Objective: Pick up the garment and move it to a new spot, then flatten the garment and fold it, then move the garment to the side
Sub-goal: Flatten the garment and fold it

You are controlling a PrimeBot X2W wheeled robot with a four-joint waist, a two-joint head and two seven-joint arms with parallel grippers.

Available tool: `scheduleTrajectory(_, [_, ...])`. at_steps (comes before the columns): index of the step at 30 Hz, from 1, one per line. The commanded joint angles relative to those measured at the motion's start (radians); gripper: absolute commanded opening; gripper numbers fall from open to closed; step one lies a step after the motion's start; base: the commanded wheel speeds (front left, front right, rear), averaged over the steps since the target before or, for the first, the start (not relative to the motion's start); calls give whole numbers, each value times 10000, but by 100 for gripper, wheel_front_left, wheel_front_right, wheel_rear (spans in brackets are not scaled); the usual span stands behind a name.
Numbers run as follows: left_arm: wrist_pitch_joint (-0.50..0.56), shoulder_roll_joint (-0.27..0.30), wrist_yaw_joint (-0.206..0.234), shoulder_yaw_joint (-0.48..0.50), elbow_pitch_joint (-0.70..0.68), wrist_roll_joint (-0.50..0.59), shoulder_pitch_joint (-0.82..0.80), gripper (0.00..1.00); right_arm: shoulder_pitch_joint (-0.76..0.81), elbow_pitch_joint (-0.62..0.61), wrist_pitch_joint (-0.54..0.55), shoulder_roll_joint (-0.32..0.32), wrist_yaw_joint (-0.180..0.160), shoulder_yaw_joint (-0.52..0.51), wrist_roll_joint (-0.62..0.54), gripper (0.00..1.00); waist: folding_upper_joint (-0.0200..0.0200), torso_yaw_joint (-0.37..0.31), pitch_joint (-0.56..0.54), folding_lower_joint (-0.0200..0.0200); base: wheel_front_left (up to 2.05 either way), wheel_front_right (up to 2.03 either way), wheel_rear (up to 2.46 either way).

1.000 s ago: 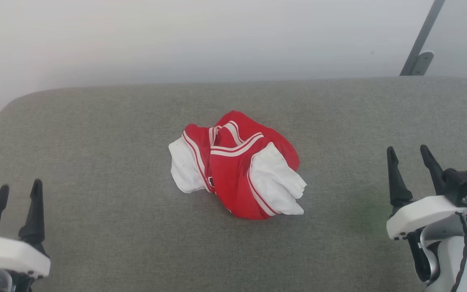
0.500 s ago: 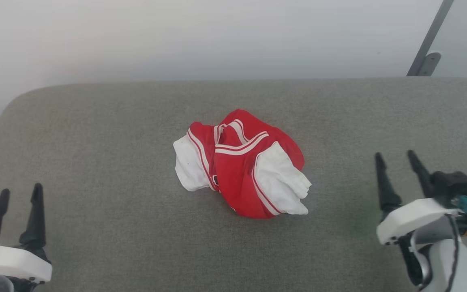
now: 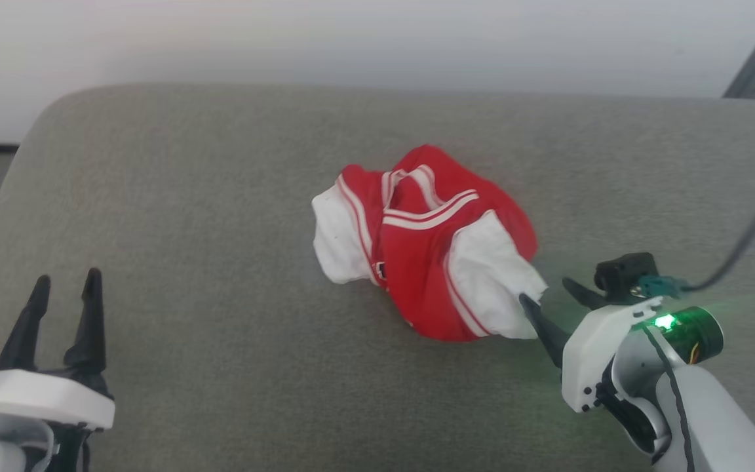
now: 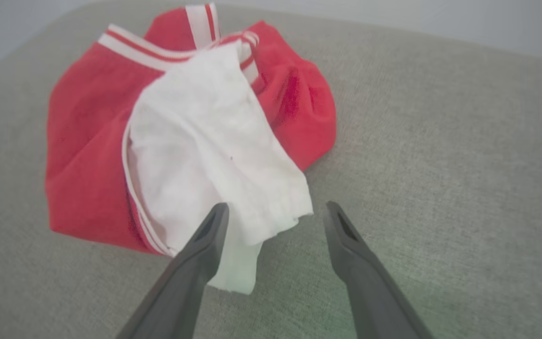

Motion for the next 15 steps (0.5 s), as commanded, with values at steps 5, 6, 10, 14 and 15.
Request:
scheduleTrajectory(5, [-75, -355, -233, -101, 176, 162, -511, 100, -457, 99, 1893, -515, 0, 516, 334, 100, 0, 589, 671, 0, 0, 0, 0])
scheduleTrajectory(6, [-80, -411, -281, -113, 216, 177, -592, 100, -525, 116, 2148, -561, 0, 583, 383, 100, 0, 658, 746, 0, 0, 0, 0])
scheduleTrajectory(10, [-87, -593, -410, -124, 393, 212, -772, 100, -650, 343, 2927, -712, 0, 709, 443, 100, 0, 842, 915, 0, 0, 0, 0])
scheduleTrajectory(14, [-80, -808, -618, -43, 671, 277, -983, 100, -771, 399, 3372, -755, 0, 893, 438, 0, 0, 990, 1035, 0, 0, 0, 0])
scheduleTrajectory(15, [-81, -853, -652, -2, 708, 294, -1008, 100, -774, 380, 3462, -783, 0, 945, 430, 0, 0, 992, 1043, 0, 0, 0, 0])
